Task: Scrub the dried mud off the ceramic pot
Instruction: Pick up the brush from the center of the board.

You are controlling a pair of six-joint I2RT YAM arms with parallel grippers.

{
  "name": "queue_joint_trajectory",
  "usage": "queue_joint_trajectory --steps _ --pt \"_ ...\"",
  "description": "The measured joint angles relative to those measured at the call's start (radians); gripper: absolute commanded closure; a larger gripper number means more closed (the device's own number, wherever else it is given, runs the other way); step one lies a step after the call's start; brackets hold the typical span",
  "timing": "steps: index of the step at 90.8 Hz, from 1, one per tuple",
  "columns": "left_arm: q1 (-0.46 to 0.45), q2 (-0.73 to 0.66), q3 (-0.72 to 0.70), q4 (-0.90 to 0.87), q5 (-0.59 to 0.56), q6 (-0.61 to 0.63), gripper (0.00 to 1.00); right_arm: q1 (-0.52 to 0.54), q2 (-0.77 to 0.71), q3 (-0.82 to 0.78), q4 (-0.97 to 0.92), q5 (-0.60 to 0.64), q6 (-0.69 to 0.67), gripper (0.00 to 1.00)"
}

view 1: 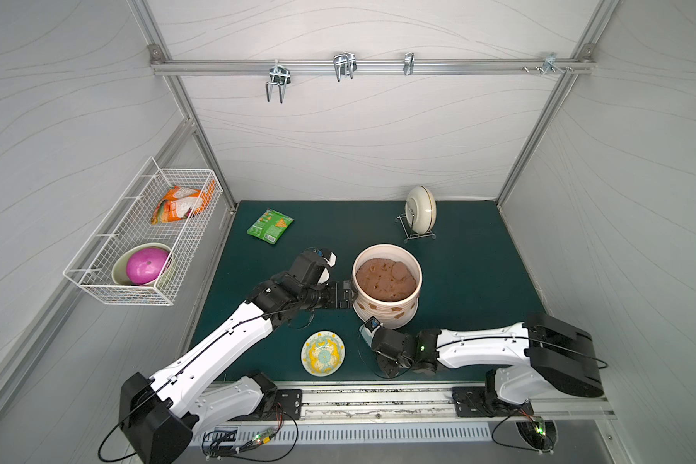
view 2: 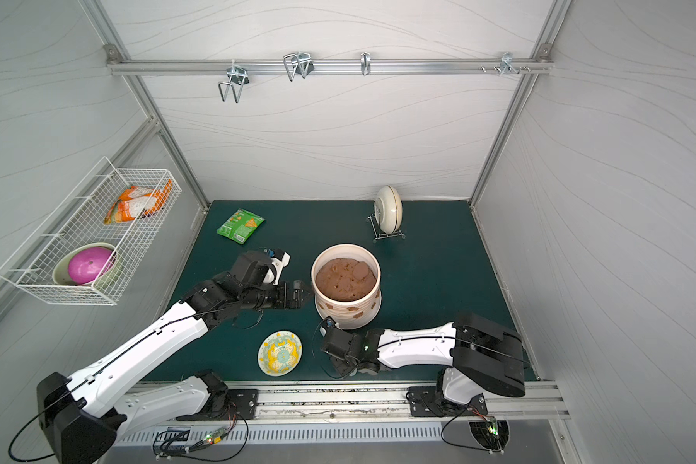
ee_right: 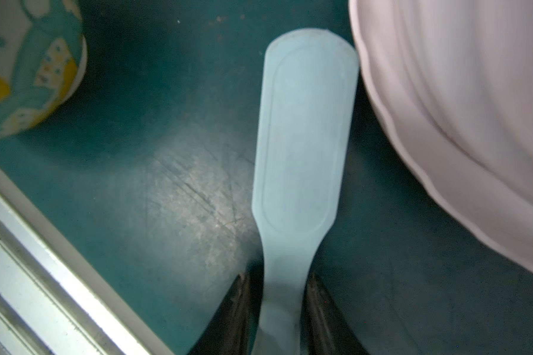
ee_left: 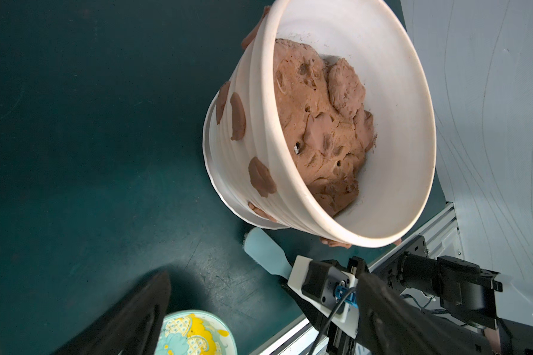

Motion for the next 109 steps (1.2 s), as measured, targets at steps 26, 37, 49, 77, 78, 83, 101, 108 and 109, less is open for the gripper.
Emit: queue_joint_trajectory --steps 26,37,49,77,78,83,101,108,109 --pt "0.000 0.000 0.000 -0.010 -0.004 0.001 0.00 0.006 0.032 0.033 -0.007 0.005 -0.017 0.88" --pt "0.000 -0.002 0.000 -0.018 -0.010 0.001 0.00 0.024 0.030 0.033 -0.008 0.018 -0.028 0.89" --pt "0.000 -0.024 0.000 -0.021 -0.015 -0.004 0.00 0.044 -0.012 0.033 -0.023 0.029 -0.059 0.91" --pt "0.000 -0.088 0.000 -0.021 0.046 -0.066 0.04 0.051 -0.270 0.105 -0.068 0.063 -0.163 0.92" --pt "0.000 -0.088 0.000 -0.020 0.052 -0.071 0.04 0.050 -0.276 0.109 -0.071 0.065 -0.171 0.92" --pt "0.000 -0.088 -0.001 -0.011 0.080 -0.089 0.05 0.042 -0.301 0.135 -0.083 0.070 -0.198 0.93" --pt "0.000 -0.107 -0.027 0.082 0.172 -0.206 0.15 -0.012 -0.343 0.196 -0.116 0.071 -0.304 0.93" --pt "0.000 -0.115 -0.046 0.117 0.194 -0.259 0.19 -0.037 -0.352 0.209 -0.122 0.064 -0.335 0.93" --pt "0.000 -0.117 -0.049 0.124 0.197 -0.265 0.20 -0.041 -0.353 0.211 -0.124 0.062 -0.337 0.93"
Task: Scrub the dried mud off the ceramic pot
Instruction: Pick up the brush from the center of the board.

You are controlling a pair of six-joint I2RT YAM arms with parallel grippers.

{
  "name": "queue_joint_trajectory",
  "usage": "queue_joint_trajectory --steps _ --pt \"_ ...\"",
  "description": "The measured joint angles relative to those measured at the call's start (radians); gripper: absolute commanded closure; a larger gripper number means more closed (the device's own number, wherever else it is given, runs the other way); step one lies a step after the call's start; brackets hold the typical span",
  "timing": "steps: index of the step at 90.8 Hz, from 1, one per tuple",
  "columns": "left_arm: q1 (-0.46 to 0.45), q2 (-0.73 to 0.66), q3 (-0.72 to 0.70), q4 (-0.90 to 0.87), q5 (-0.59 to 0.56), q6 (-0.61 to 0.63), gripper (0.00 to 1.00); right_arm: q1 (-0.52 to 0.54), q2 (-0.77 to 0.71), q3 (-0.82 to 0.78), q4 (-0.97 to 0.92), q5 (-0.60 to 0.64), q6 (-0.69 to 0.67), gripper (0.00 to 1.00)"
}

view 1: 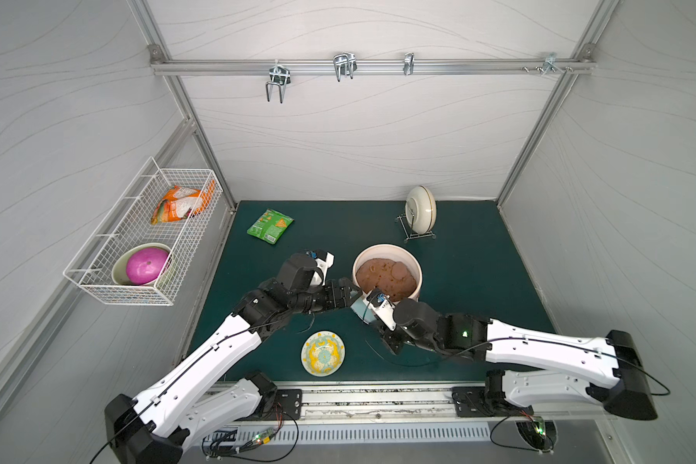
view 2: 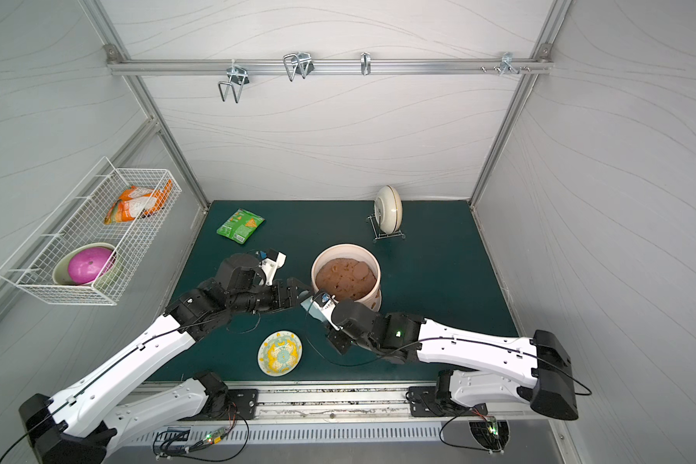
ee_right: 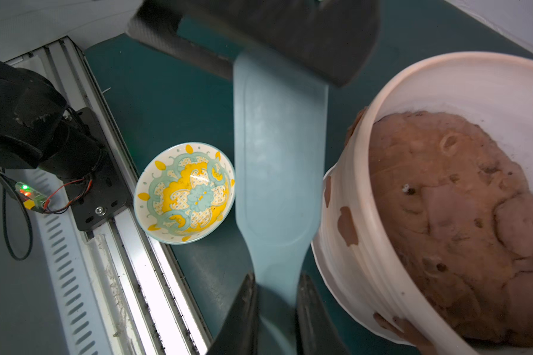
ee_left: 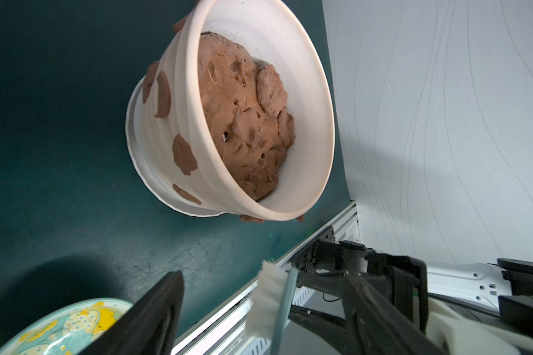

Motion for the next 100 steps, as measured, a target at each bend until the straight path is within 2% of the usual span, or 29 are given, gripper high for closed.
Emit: queue_joint_trajectory --steps 9,29,47,58,66,84,100 --pt "0.000 -0.013 -0.020 0.035 0.019 -0.062 0.25 -0.024 -0.005 0.019 -0.006 -0.011 -0.035 0.93" --pt "0.000 -0.013 -0.059 0.130 0.056 -0.165 0.45 -0.036 -0.004 0.056 -0.010 -0.036 -0.107 0.93" --pt "0.000 -0.012 -0.071 0.201 0.089 -0.231 0.66 -0.055 0.007 0.068 -0.014 -0.065 -0.143 0.93" --pt "0.002 -0.012 -0.080 0.230 0.090 -0.251 0.73 -0.067 0.014 0.079 -0.017 -0.089 -0.156 0.92" --pt "0.005 -0.011 -0.084 0.229 0.087 -0.250 0.74 -0.077 0.014 0.079 -0.019 -0.107 -0.159 0.91" --pt "0.013 -0.011 -0.104 0.264 0.087 -0.246 0.77 -0.101 0.014 0.079 -0.016 -0.150 -0.159 0.77" --pt "0.033 -0.015 -0.136 0.333 0.098 -0.240 0.77 -0.122 0.014 0.079 0.001 -0.178 -0.154 0.51"
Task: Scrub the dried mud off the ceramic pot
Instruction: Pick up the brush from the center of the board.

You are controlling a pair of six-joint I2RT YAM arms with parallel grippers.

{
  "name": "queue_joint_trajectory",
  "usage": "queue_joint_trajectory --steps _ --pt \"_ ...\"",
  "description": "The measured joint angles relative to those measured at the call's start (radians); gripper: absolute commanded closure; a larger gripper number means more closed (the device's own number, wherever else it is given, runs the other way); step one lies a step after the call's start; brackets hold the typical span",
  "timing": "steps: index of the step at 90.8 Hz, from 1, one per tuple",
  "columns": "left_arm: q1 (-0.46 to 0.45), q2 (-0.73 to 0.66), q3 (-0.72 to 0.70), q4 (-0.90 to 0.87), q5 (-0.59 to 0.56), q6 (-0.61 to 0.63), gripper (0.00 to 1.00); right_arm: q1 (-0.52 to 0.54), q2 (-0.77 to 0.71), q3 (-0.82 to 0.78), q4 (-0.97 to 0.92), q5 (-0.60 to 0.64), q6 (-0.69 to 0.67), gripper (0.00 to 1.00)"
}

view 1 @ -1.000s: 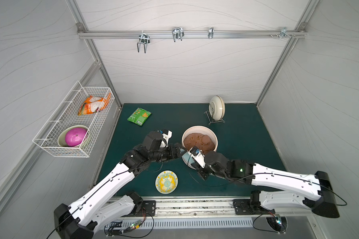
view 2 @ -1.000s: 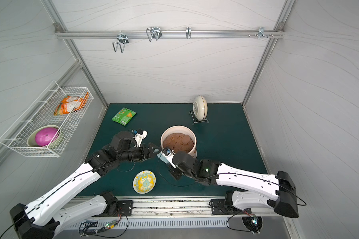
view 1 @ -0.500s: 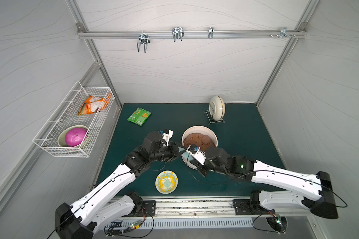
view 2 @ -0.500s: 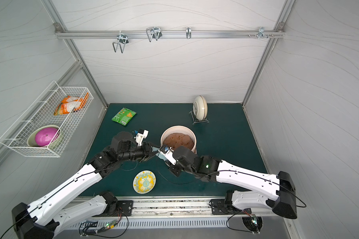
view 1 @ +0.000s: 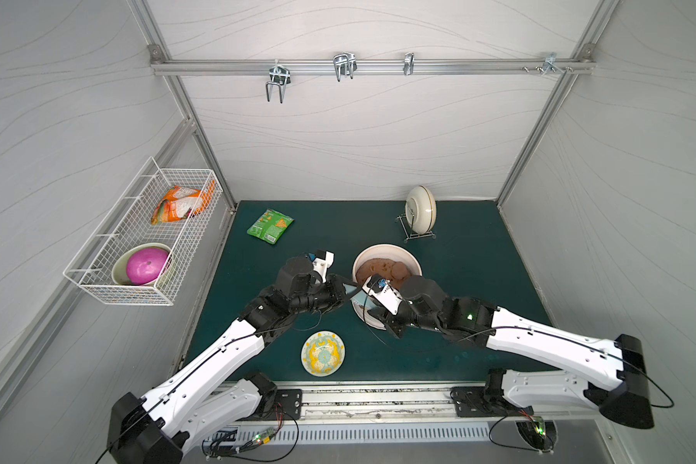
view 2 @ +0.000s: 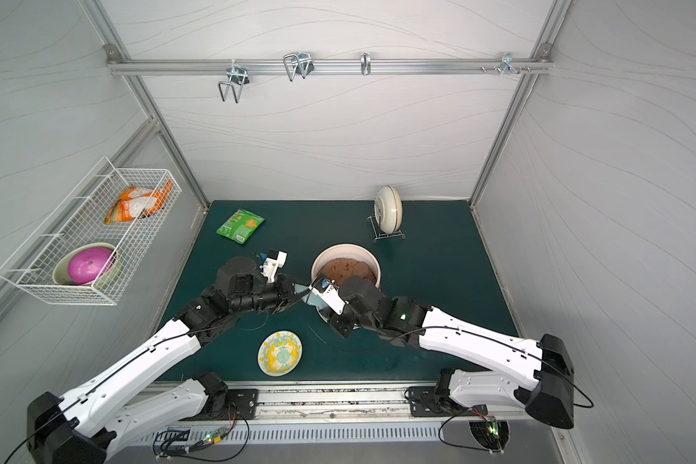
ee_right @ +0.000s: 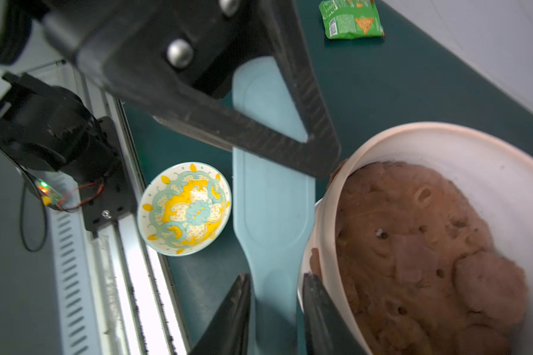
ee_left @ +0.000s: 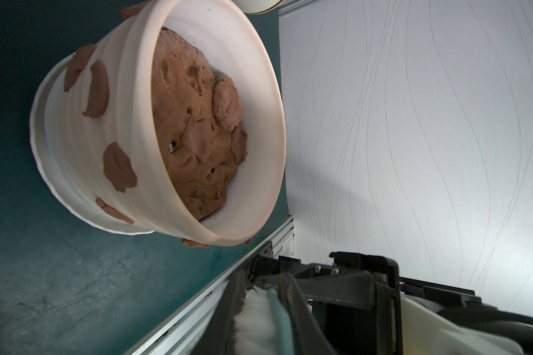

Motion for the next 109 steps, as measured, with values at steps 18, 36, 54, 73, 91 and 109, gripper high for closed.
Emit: queue_joint_trajectory --steps 18,36,54,73,91,109 --pt "0.066 -0.040 -0.006 0.072 0.010 0.012 0.76 -0.050 -0.071 -0.072 0.074 -0.059 0.055 0.19" --pt "0.100 -0.062 -0.012 0.145 0.011 0.035 0.74 -0.146 -0.214 -0.190 0.260 -0.106 0.300 0.05" --pt "0.100 -0.062 -0.013 0.204 0.015 0.048 0.74 -0.198 -0.273 -0.288 0.441 -0.089 0.673 0.05" --pt "0.100 -0.061 -0.018 0.274 0.021 0.047 0.74 -0.213 -0.241 -0.374 0.579 -0.106 1.007 0.14" --pt "0.108 -0.043 -0.020 0.303 0.020 0.041 0.74 -0.213 -0.133 -0.394 0.763 -0.167 1.175 0.29" --pt "0.107 -0.037 -0.028 0.331 0.029 0.022 0.74 -0.213 -0.092 -0.393 0.890 -0.204 1.263 0.44"
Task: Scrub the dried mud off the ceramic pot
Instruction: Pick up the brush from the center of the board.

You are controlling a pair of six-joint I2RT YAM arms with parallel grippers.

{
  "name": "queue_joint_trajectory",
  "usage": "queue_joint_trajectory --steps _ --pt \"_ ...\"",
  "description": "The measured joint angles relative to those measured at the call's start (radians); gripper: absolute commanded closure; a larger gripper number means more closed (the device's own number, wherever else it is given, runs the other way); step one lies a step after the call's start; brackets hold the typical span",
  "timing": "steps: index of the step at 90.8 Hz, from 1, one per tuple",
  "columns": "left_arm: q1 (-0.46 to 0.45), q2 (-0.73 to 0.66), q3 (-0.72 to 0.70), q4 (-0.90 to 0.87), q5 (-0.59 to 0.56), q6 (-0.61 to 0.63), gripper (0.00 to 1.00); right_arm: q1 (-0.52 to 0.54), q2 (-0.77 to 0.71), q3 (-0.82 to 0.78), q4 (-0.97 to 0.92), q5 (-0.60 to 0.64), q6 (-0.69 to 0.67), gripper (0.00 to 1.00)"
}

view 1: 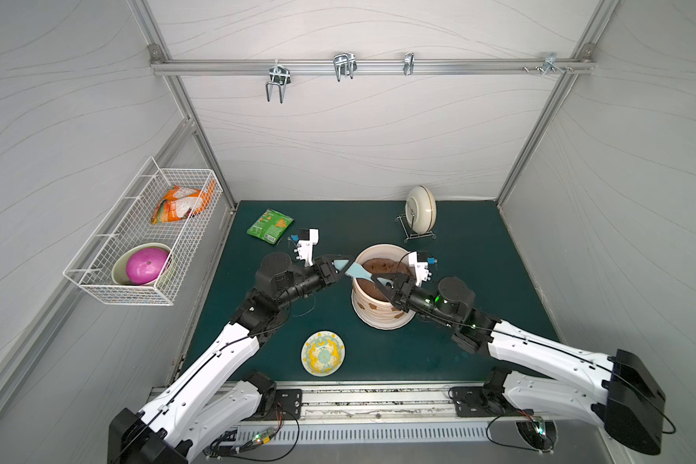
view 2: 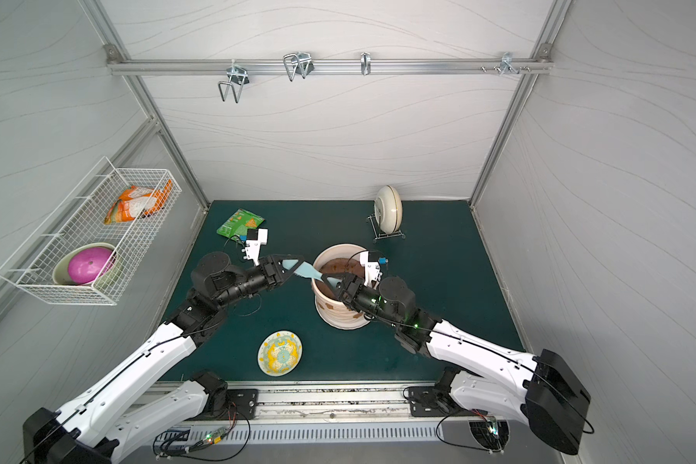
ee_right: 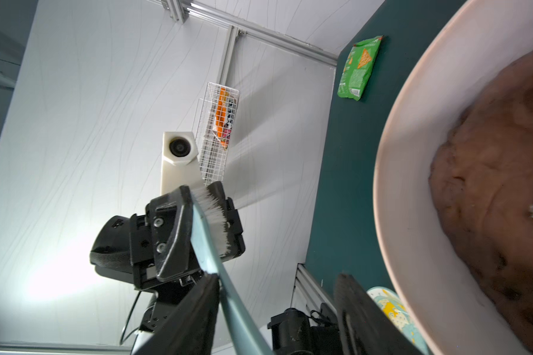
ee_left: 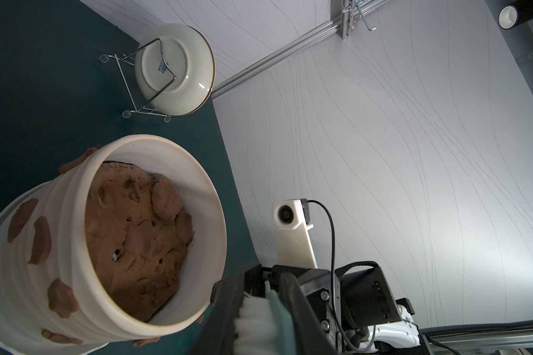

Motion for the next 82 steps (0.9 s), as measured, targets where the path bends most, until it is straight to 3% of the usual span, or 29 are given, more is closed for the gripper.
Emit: queue_joint_trajectory --steps 35,52,66,82 --pt "0.000 0.019 -0.017 0.048 0.014 -0.035 0.71 -0.022 0.016 -0.002 0.117 -0.024 0.076 0.80" --pt "0.000 0.028 -0.028 0.049 0.023 -0.040 0.56 -0.042 0.013 -0.007 0.169 -0.050 0.090 1.00" --pt "0.000 0.027 -0.027 0.030 0.026 -0.029 0.33 -0.092 -0.023 -0.013 0.127 -0.078 0.074 1.00" --pt "0.019 0.043 0.043 -0.163 0.014 0.058 0.21 -0.219 -0.128 0.006 -0.045 -0.162 -0.040 1.00"
